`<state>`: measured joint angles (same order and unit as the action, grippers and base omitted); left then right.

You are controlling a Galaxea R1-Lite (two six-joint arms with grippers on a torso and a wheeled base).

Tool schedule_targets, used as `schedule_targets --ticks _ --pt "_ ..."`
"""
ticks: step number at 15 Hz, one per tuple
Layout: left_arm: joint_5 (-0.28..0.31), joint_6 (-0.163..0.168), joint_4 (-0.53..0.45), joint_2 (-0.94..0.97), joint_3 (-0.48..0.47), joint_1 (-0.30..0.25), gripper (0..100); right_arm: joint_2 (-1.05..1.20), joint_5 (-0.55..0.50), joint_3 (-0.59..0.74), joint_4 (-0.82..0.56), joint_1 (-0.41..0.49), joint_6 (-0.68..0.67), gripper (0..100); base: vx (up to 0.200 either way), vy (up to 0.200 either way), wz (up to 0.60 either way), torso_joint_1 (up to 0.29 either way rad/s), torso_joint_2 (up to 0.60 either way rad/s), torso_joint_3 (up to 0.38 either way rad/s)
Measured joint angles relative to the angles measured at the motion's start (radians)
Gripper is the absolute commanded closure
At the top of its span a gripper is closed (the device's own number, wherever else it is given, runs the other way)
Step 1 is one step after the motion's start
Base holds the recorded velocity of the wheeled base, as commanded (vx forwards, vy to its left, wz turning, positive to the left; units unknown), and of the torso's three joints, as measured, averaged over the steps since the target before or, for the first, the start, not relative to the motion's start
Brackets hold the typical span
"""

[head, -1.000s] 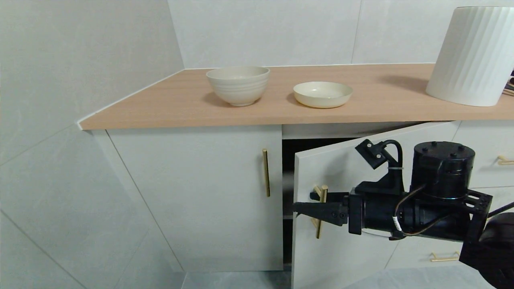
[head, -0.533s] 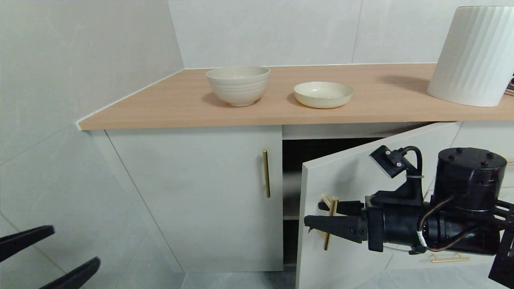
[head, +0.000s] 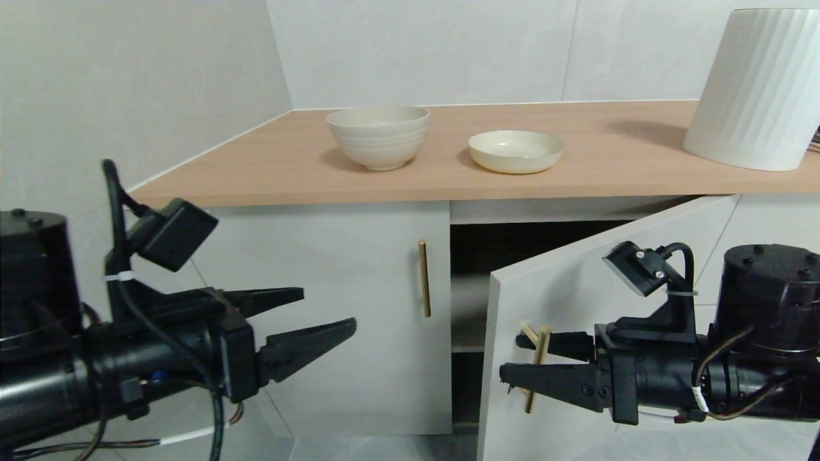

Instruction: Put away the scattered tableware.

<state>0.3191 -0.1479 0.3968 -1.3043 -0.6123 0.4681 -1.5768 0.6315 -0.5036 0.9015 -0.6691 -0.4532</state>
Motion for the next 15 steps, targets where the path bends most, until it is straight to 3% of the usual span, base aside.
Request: schedule_targets --ticks 1,3,4,11,15 --pt "0.011 -0.031 0.064 -0.052 0.000 0.026 0 0.003 0.000 0.003 0.000 0.000 0.000 0 0.000 0.000 0.00 0.000 0.00 0.000" --pt "0.031 -0.053 0.133 -0.137 0.004 0.057 0 0.010 0.001 0.012 0.000 0.000 0.000 0 0.000 0.000 0.00 0.000 0.00 0.000" --pt "0.036 -0.055 0.165 -0.179 0.004 0.067 100 0.013 0.002 0.016 0.001 0.000 0.000 0 0.000 0.000 0.00 0.000 0.00 0.000" --pt "0.025 -0.060 0.455 -0.416 0.002 0.116 100 0.018 0.003 0.022 0.000 0.000 0.000 0 0.000 0.000 0.00 0.000 0.00 0.000" --pt "0.027 -0.060 0.470 -0.534 -0.069 0.158 100 0.020 0.002 0.027 0.001 0.000 0.006 0 0.000 0.000 0.00 0.000 0.00 0.000"
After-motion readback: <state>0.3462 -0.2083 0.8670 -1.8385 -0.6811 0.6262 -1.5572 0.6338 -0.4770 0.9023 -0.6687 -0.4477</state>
